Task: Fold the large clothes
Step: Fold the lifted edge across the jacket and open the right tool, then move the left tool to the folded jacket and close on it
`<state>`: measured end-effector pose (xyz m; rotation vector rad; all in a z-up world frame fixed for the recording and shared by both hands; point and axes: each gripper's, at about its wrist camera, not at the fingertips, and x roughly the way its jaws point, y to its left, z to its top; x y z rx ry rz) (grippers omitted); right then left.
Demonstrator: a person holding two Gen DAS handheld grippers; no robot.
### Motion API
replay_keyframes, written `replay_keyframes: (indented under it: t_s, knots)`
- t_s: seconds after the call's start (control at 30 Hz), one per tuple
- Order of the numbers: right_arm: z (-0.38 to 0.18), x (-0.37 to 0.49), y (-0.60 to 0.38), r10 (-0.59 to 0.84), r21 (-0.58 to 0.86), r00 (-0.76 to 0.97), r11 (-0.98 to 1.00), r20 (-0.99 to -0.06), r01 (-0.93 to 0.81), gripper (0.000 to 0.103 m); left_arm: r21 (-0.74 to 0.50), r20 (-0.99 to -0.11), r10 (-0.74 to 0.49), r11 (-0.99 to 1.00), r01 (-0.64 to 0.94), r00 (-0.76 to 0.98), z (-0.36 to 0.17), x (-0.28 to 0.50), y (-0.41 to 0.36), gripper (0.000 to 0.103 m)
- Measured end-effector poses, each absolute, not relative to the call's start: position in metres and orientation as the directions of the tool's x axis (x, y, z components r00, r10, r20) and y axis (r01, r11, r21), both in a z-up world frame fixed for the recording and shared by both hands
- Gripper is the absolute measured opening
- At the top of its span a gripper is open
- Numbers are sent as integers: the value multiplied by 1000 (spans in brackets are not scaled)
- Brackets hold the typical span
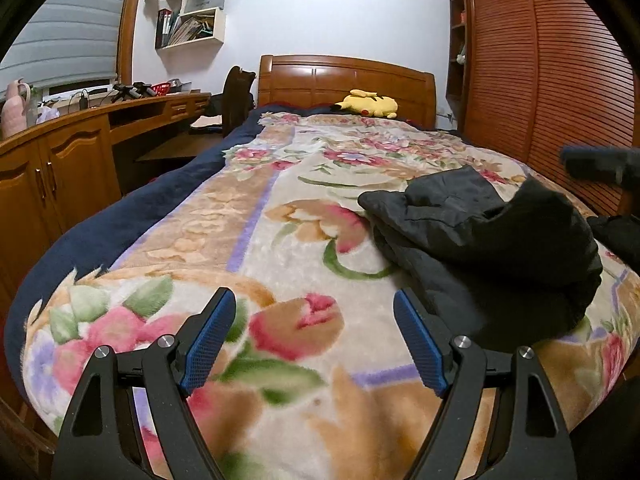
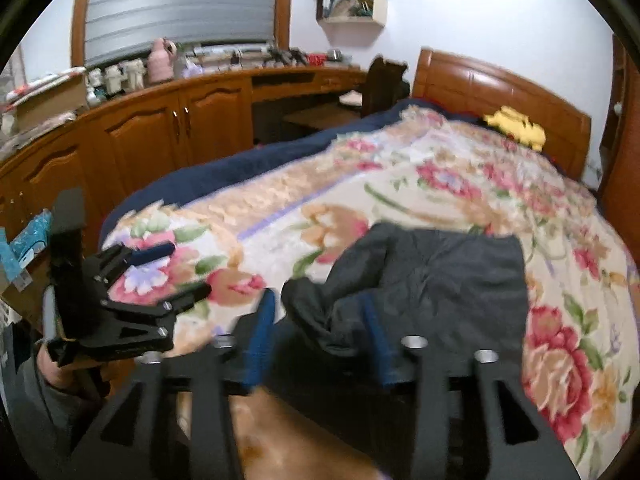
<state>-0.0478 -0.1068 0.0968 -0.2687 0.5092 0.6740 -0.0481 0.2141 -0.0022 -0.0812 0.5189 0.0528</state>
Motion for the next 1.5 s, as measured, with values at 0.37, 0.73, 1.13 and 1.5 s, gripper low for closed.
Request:
replay_keyframes:
  t_s: [0.37,0.73,1.13,1.5]
  knots:
    - [74,8,-166,380,-108,751,853,-540,-510,45,-72,-481,4,996,-45,877,5,-49,200,82]
    - [-3,64,-115,355,-68,650,844,-671,-532,40,-62,-464,-8,998,-24,886,11,-50,185,82]
    - [6,51,-135,380,-63,682,846,-625,-529,41,-152,-396,-132,985,77,909,30,-56,158,82]
    - [9,13,-176,304,-129,754,881,-582,-455,52,-188,-419,-241,966,176,875,27,-43,126,63]
